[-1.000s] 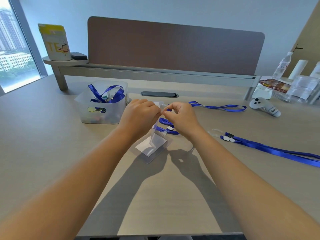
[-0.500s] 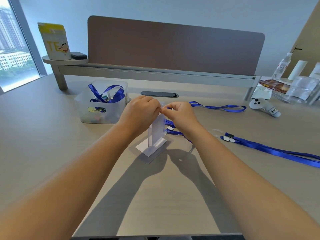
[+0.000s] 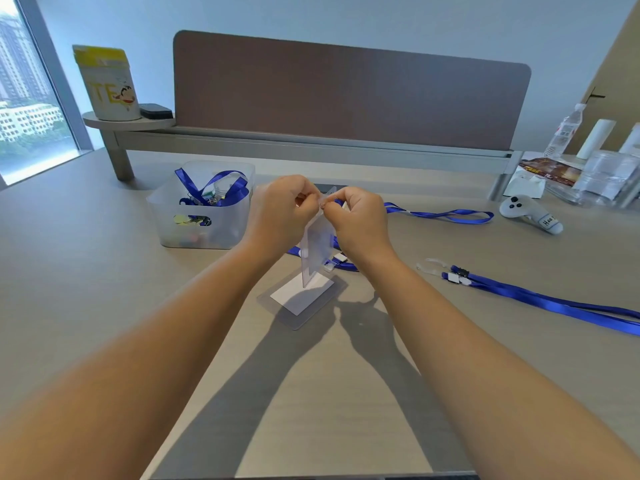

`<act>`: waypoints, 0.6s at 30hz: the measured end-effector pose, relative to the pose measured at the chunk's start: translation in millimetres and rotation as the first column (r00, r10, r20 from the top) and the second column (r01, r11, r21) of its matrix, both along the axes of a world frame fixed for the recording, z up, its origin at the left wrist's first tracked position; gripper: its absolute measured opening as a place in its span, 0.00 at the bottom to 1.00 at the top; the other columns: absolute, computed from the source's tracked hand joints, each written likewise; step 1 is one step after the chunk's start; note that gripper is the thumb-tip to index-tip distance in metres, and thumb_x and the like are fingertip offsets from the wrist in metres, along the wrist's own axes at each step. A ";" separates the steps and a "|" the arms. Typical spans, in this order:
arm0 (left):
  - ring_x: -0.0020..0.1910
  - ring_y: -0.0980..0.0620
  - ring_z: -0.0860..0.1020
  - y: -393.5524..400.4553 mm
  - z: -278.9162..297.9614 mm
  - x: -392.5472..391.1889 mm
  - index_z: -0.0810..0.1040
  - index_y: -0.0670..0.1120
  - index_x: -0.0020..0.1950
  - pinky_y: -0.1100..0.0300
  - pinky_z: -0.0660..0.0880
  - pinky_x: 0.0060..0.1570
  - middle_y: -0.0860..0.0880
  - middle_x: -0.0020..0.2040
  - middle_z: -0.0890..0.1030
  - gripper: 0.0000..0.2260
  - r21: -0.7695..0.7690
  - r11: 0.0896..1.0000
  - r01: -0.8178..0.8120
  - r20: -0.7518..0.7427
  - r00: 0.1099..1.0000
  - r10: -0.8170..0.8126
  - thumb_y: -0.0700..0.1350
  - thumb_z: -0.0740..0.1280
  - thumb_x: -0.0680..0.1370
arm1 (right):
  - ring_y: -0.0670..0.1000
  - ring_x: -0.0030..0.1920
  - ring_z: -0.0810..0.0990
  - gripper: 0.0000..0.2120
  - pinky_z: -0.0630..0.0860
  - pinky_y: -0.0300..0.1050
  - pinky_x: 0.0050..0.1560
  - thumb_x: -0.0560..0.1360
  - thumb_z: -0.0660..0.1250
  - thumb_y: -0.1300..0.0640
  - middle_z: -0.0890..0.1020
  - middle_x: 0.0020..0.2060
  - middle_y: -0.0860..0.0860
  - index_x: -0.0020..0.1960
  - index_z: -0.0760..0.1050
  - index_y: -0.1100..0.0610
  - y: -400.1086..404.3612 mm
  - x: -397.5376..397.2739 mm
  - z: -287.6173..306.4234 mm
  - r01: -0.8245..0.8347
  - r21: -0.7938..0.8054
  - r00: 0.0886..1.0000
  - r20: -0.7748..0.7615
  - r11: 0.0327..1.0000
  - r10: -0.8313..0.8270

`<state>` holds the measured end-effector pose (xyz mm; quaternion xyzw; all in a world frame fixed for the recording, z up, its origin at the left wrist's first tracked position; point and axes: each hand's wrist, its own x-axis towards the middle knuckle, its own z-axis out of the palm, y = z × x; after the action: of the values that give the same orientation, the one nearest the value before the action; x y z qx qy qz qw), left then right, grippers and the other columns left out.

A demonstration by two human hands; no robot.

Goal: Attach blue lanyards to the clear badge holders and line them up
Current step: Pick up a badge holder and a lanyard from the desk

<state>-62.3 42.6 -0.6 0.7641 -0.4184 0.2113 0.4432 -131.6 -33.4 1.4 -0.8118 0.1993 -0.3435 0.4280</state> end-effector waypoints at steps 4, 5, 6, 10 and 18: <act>0.43 0.51 0.74 -1.0 4.2 2.4 0.79 0.37 0.51 0.69 0.70 0.39 0.47 0.42 0.77 0.10 -0.090 0.994 0.061 -0.290 0.953 -0.085 0.40 0.60 0.77 | 0.44 0.33 0.69 0.11 0.69 0.39 0.34 0.76 0.61 0.61 0.76 0.37 0.54 0.49 0.78 0.67 -3.6 1.0 2.3 -0.024 0.050 1.000 0.016 0.998 0.023; 0.44 0.51 0.74 -1.0 3.6 2.9 0.78 0.37 0.52 0.69 0.71 0.41 0.47 0.43 0.77 0.10 -0.109 0.990 0.094 -0.368 0.921 -0.128 0.40 0.60 0.77 | 0.44 0.32 0.69 0.11 0.68 0.37 0.33 0.76 0.62 0.60 0.75 0.35 0.53 0.49 0.79 0.67 -5.7 1.0 3.3 -0.031 0.078 1.000 0.004 0.996 0.031; 0.45 0.50 0.74 -0.3 3.3 2.2 0.77 0.37 0.52 0.68 0.72 0.43 0.47 0.43 0.77 0.10 -0.135 0.982 0.130 -0.441 0.880 -0.177 0.39 0.59 0.78 | 0.43 0.31 0.68 0.11 0.67 0.35 0.31 0.76 0.62 0.60 0.74 0.32 0.51 0.49 0.79 0.67 -7.4 0.9 4.5 -0.041 0.117 0.999 -0.010 0.992 0.042; 0.53 0.48 0.76 1.5 1.0 -5.5 0.72 0.41 0.56 0.56 0.75 0.53 0.47 0.49 0.77 0.09 -0.193 0.946 0.260 -0.575 0.751 -0.324 0.41 0.61 0.77 | 0.45 0.27 0.64 0.12 0.65 0.30 0.22 0.76 0.62 0.59 0.69 0.26 0.49 0.34 0.74 0.56 -13.3 -1.9 10.3 -0.094 0.318 0.993 -0.039 0.943 0.112; 0.56 0.55 0.72 -0.5 -9.4 -8.4 0.62 0.45 0.70 0.64 0.70 0.56 0.45 0.63 0.76 0.23 -0.128 0.978 0.167 -0.441 0.874 -0.207 0.35 0.61 0.76 | 0.45 0.23 0.60 0.13 0.59 0.34 0.22 0.76 0.61 0.61 0.67 0.20 0.48 0.33 0.73 0.57 -19.0 -4.2 17.4 -0.145 0.550 0.979 -0.041 0.822 0.201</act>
<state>-70.7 42.1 -10.0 0.7285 -0.3663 0.0021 0.5790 -135.8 -52.4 18.8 -0.6873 0.2346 -0.1925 0.6599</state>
